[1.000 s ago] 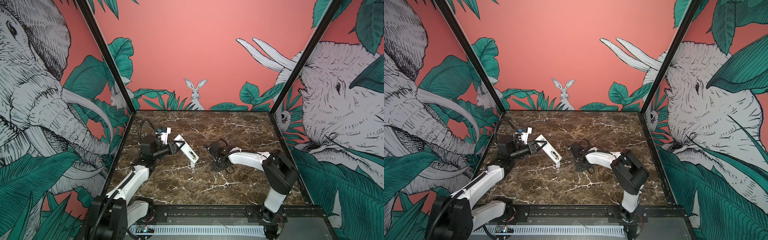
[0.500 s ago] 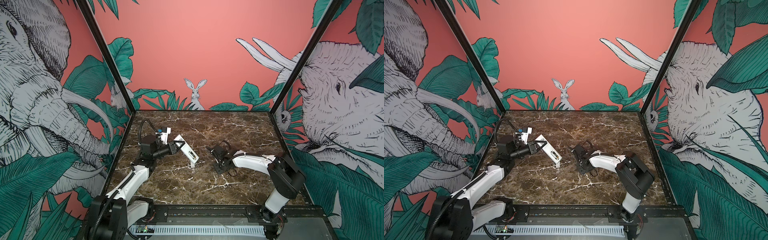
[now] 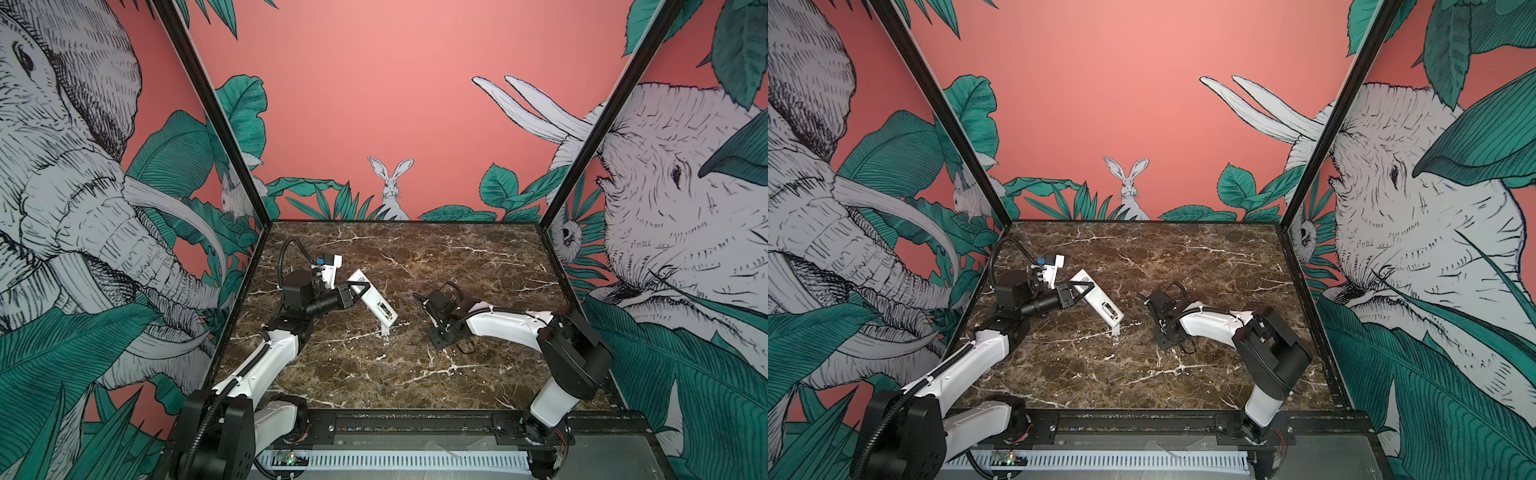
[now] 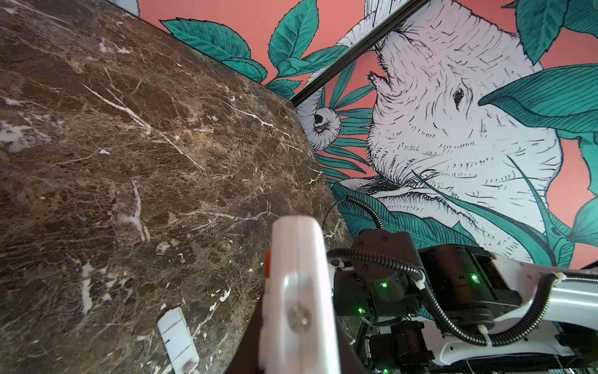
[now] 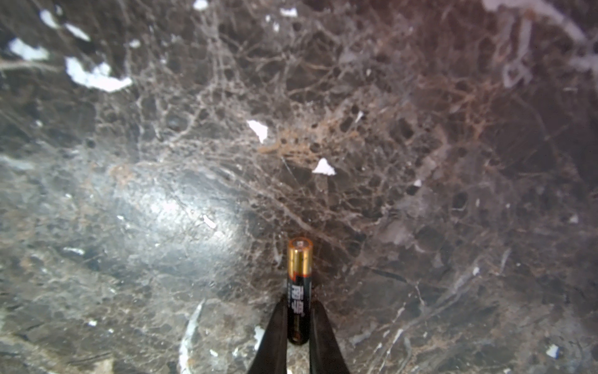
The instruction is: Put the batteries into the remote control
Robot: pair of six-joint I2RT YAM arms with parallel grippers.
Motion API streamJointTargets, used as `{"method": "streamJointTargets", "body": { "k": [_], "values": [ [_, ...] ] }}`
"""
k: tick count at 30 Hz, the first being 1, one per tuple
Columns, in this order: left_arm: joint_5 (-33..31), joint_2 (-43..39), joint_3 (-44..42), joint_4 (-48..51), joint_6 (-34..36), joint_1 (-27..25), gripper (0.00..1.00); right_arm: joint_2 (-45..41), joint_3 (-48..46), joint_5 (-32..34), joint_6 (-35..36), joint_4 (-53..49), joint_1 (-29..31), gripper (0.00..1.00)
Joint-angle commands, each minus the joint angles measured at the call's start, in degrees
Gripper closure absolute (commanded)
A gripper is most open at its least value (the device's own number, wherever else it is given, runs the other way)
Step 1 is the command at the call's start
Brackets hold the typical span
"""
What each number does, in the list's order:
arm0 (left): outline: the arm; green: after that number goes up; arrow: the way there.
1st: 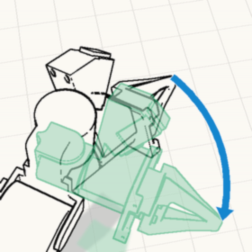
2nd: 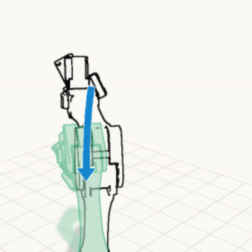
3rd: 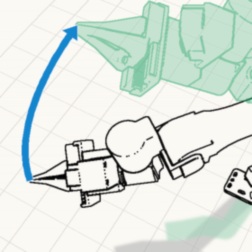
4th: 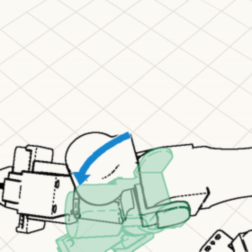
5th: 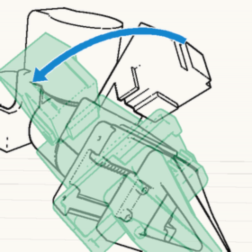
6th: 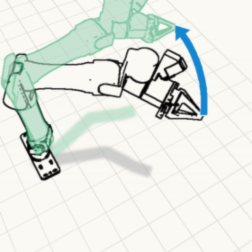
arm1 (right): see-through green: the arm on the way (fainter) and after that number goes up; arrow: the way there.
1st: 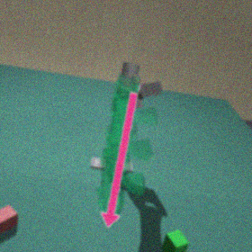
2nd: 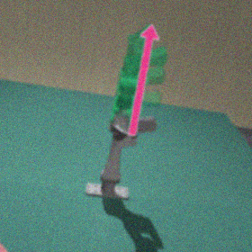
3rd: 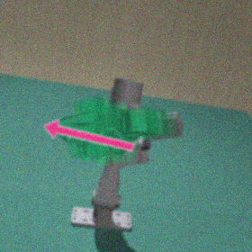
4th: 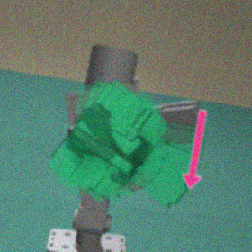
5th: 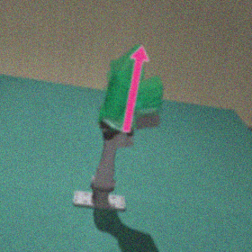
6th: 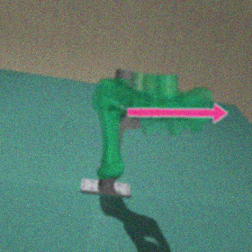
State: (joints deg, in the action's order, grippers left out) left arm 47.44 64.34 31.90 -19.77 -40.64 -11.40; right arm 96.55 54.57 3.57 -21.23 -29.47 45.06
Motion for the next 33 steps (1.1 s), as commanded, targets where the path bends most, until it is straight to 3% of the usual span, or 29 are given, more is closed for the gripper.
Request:
{"method": "streamJointTargets", "body": {
  "k": [1,11,20,33],
  "values": [
    [0.46,0.15,1.04,-1.42,0.35,0.41,1.00,-0.87,-1.92,0.12,0.72,-4.36,-0.13,0.90],
    [0.65,3.40,-0.85,-6.33,-2.29,-0.48,1.00,-8.40,-3.09,-2.15,5.48,-0.29,0.54,0.94],
    [-0.08,8.51,-0.08,-9.11,-2.69,-5.02,1.00,-18.40,-3.19,-6.39,8.41,6.87,3.83,0.94],
    [6.73,10.40,-1.65,-16.38,-9.79,-5.39,1.00,-21.08,0.89,-7.71,6.76,17.32,10.84,0.94]
  ]
}}
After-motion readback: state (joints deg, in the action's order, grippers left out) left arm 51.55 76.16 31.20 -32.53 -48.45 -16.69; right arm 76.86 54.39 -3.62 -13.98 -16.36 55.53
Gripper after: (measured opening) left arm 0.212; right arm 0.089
